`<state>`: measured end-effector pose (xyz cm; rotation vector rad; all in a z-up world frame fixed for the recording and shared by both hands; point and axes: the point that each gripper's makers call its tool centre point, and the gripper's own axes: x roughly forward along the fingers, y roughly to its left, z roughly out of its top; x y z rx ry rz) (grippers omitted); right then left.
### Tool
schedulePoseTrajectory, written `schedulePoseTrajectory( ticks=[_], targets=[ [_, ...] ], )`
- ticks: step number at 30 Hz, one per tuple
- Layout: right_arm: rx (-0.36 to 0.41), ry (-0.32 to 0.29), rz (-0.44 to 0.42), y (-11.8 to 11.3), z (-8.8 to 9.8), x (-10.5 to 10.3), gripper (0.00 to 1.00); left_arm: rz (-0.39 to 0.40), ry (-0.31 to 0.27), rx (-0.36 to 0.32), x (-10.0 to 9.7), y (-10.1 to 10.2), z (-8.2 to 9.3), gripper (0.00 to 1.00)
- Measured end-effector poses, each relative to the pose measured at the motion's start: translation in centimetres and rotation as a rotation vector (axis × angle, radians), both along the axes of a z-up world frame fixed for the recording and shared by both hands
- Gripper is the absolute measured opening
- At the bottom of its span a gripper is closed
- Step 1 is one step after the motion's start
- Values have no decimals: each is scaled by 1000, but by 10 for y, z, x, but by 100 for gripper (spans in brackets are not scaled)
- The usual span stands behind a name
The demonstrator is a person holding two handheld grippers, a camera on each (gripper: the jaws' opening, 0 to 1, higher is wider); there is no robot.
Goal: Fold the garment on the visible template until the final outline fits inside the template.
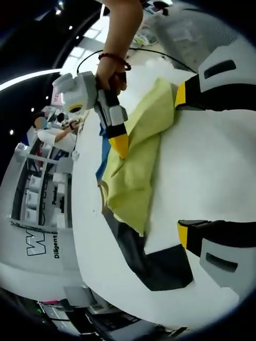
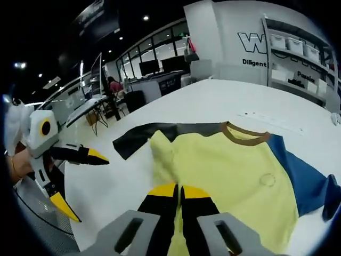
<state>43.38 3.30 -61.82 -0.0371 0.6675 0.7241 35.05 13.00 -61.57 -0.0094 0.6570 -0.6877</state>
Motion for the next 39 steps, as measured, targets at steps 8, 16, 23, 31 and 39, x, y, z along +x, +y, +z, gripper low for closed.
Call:
schedulePoseTrajectory(
  ticks=[8,16,23,31,39],
  targets=[
    [-32,11,-56,-25,-15,20,0,-26,-20,-44,23,-24,-1,69],
    [-96,-39,-75,-45,-19,36,0,-32,-31,-110,42,-51,-6,51],
    [-90,-19,-71,-46,-24,37,0,-47,-22,-121,57,-65,-18,44],
    [-70,22,-92,-47,-32,34,0,-67,-15,-118,72,-69,-24,43],
    [-107,49,-146,-60,-41,31,0,-55,30,-131,74,-75,-34,25]
  ],
)
